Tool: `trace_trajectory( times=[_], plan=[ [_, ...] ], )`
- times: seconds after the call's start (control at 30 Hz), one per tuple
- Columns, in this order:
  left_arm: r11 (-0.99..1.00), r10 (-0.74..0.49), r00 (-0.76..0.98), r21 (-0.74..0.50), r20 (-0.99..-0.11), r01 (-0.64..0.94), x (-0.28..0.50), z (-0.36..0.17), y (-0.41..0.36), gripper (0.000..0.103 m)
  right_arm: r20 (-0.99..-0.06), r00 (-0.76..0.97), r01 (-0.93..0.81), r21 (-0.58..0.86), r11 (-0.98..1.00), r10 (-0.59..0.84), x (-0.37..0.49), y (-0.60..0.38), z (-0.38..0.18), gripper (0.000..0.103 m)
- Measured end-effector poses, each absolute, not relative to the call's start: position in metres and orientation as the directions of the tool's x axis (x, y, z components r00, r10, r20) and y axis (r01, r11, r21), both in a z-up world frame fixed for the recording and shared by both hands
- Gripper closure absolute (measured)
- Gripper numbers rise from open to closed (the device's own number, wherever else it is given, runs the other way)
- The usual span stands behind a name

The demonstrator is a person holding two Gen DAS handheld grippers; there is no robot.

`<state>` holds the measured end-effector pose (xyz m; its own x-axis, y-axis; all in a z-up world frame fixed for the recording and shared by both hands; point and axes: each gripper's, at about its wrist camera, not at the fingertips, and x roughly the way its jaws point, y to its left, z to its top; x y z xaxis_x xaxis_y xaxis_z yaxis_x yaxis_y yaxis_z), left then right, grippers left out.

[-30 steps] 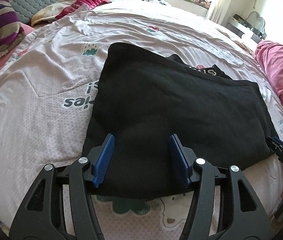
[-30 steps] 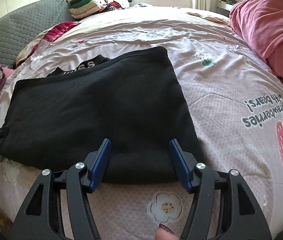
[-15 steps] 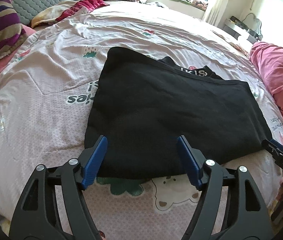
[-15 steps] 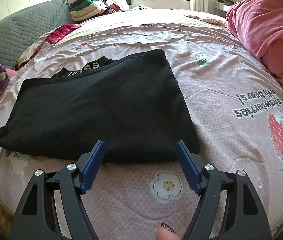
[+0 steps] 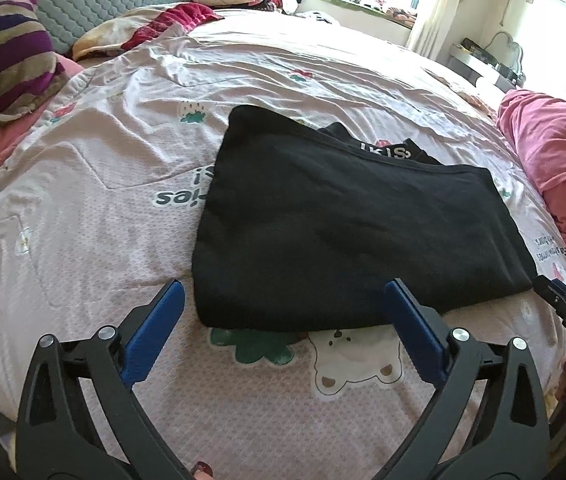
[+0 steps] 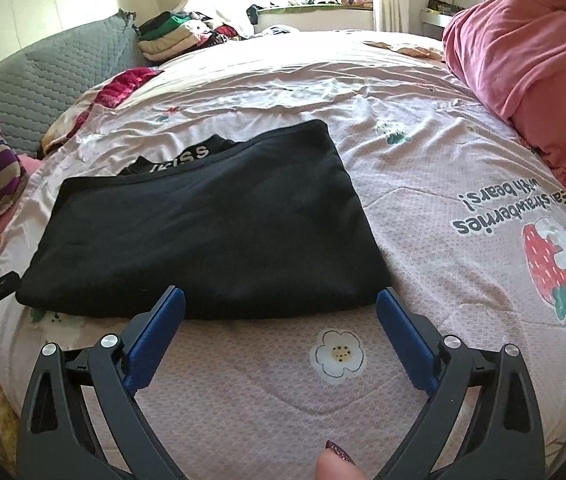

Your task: Fold small clothes

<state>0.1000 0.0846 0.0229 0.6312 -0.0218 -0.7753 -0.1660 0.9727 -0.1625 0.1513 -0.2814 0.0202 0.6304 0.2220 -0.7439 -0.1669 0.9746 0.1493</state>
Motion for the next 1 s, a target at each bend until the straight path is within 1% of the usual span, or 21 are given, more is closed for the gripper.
trace_trajectory(
  times=[0.43,1.0],
  plan=[
    [0.967,-0.012,0.636,-0.17,-0.772,-0.189,0.089,0.029,0.096,0.01,-0.715,0.648,-0.232,0.141,0.962,0.261,0.142,-0.257,0.042,0.007],
    [0.954,0.027,0.639,-0.17,-0.769,-0.246,0.088,0.03,0.123,0.01,-0.709,0.63,-0.358,0.096,0.929,0.317,0.14,-0.205,0.053,0.007]
  ],
)
